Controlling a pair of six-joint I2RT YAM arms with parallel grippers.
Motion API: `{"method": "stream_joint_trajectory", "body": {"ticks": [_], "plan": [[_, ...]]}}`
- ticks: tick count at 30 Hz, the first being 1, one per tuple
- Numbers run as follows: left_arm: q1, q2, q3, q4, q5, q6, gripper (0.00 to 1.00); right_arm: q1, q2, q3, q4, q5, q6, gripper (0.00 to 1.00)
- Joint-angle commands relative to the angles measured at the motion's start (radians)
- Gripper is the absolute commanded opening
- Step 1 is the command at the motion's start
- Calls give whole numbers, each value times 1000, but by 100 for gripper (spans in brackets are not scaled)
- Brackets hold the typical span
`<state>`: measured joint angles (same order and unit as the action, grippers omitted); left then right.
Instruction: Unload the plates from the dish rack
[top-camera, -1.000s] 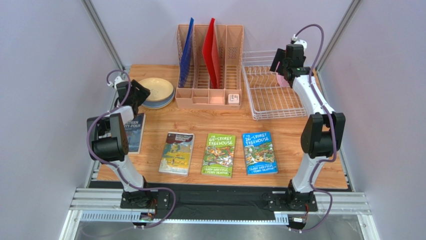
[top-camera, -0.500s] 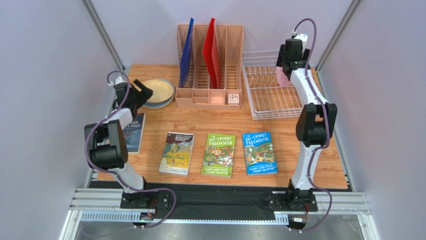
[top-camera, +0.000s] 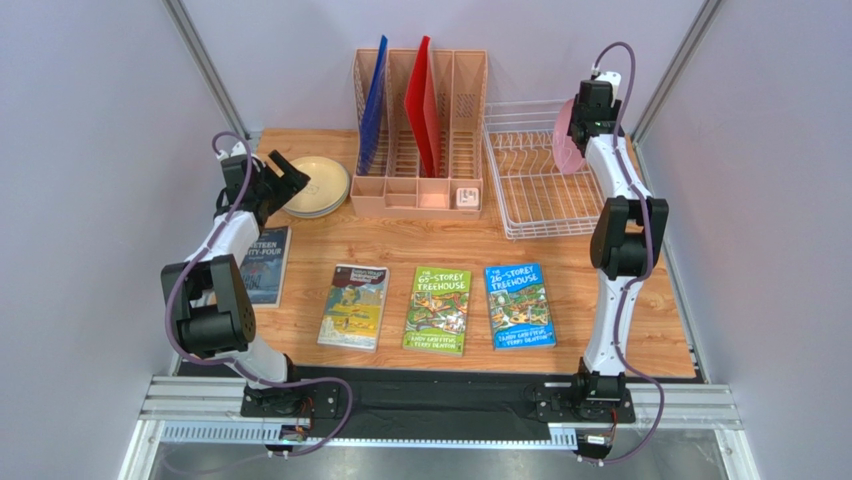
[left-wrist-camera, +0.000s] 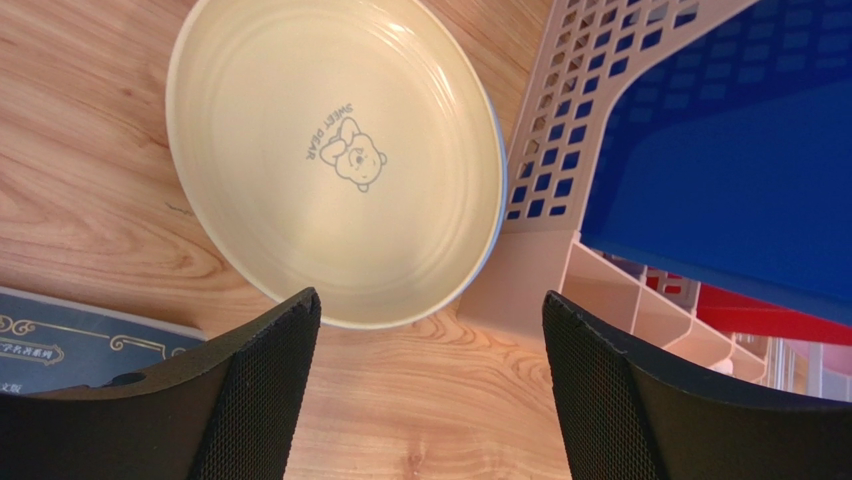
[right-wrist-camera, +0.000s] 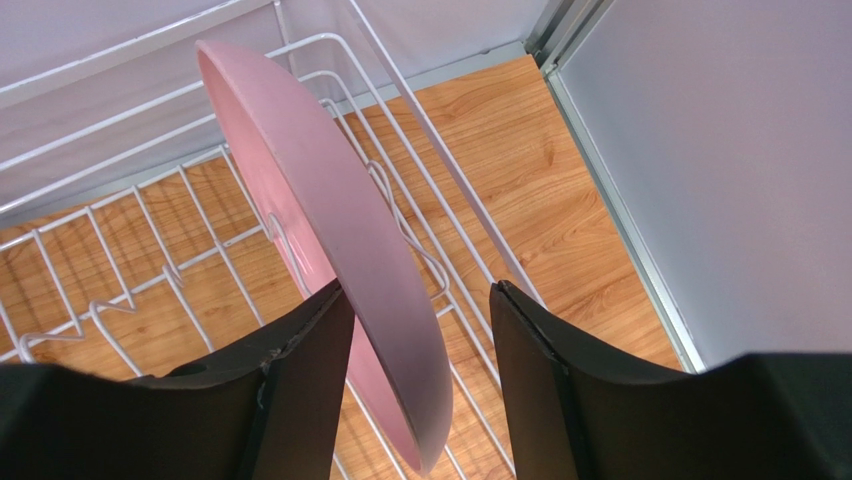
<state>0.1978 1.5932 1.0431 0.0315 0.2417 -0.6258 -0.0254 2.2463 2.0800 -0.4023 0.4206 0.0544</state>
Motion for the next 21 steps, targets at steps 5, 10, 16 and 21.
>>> {"method": "stream_joint_trajectory", "body": {"ticks": [5, 10, 16, 21], "plan": [[-1, -73, -37, 22, 117, 0, 86, 2, 39, 77, 20, -131, -27, 25], [-8, -104, -83, 113, 171, 17, 87, 4, 23, 63, 42, -135, -33, 21], [-14, -117, -86, 93, 197, 35, 97, 65, -54, -7, 114, 7, -103, 3], [-29, -131, -81, 68, 214, 41, 100, 160, -114, -98, 298, 306, -255, 0]]}}
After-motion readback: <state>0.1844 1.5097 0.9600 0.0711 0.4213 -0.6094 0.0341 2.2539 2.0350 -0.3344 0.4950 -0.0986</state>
